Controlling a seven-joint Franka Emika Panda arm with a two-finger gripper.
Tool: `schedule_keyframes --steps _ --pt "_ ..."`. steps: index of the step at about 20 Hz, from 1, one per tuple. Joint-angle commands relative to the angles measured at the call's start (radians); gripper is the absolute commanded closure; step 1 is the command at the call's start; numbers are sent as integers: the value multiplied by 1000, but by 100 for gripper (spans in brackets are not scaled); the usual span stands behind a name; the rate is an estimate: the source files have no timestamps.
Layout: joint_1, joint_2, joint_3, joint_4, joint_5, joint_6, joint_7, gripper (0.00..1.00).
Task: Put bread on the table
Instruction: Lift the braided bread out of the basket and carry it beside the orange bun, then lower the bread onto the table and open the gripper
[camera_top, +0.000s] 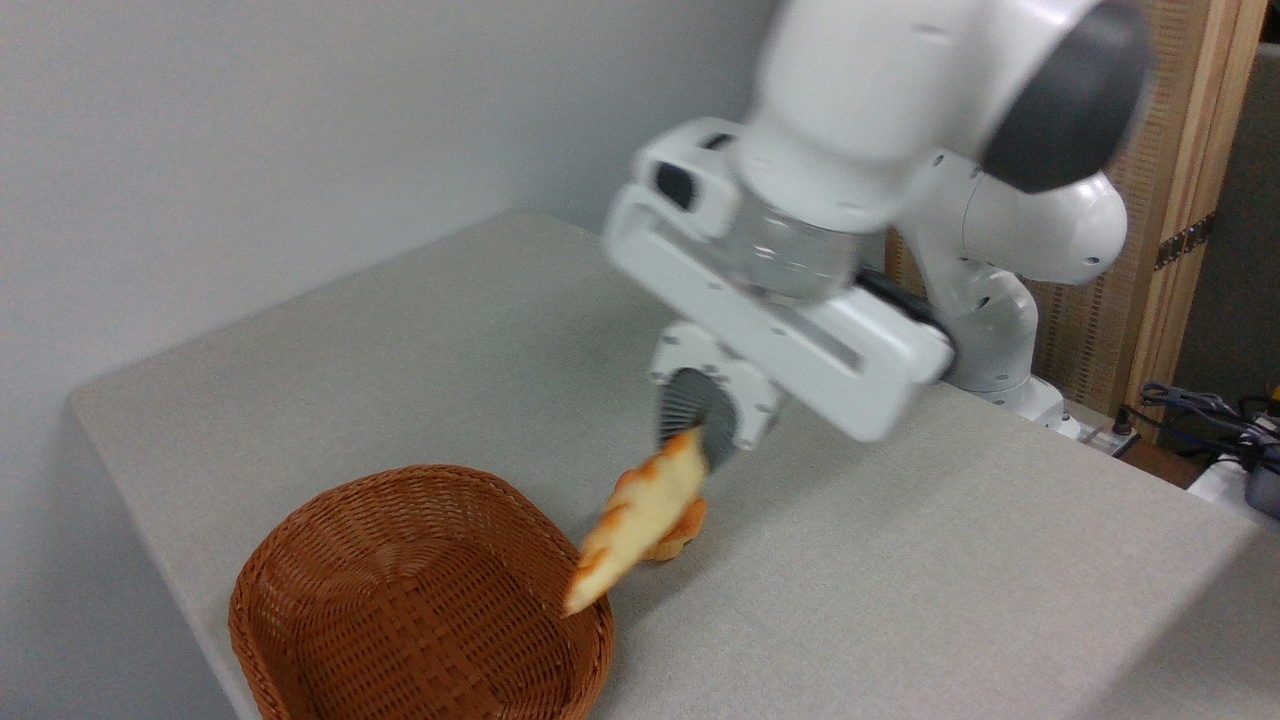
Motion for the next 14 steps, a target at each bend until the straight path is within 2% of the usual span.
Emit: schedule_keyframes --steps 1,2,3,5,6,14 --pt "-21 -81 57 -177 -10 7 136 94" --pt "-21 -78 57 -198 -10 7 149 86" --pt "-24 -73 57 -214 -10 9 151 68" --pt "-46 -67 57 -234 -10 21 154 14" --pt "-46 -64 57 -235 -10 22 154 0" --pt "-46 -61 91 -229 -9 22 155 0"
